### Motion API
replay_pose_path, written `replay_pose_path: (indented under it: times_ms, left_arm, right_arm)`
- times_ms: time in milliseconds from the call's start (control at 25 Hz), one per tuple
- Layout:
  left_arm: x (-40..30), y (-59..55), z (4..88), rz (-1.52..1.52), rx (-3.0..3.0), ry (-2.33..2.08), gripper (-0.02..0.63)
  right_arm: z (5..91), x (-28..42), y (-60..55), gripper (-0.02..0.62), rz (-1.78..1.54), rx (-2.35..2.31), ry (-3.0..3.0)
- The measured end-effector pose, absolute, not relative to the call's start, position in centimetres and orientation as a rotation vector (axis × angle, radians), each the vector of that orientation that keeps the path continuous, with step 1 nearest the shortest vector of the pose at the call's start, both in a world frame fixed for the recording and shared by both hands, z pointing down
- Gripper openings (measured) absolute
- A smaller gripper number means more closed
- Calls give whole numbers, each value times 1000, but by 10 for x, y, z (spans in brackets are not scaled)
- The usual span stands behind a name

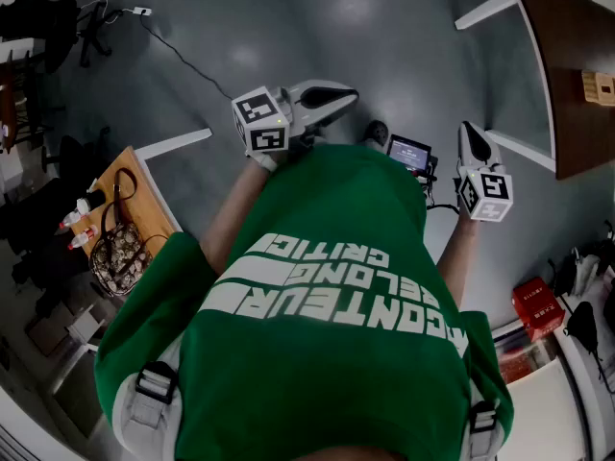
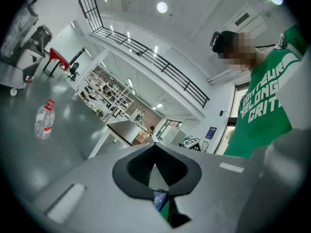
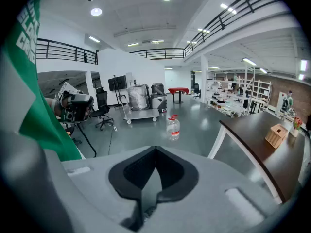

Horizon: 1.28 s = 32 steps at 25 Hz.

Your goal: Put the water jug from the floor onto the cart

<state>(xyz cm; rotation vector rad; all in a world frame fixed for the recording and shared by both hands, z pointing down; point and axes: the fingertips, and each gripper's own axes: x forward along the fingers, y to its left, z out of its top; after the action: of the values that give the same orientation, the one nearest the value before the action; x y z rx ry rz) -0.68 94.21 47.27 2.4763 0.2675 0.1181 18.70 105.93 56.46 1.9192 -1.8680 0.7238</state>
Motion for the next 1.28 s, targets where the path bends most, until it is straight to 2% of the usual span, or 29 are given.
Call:
replay_pose_path:
  times_ms: [720, 1280]
  left_arm:
    - [-11, 918, 477, 147, 2565, 82, 9]
    - [39, 945, 498, 234, 2591, -28, 9]
  right_arm:
    - [568, 182, 1043, -6, 709, 1835, -1929]
    - [579, 193, 1039, -6, 667, 1636, -2059]
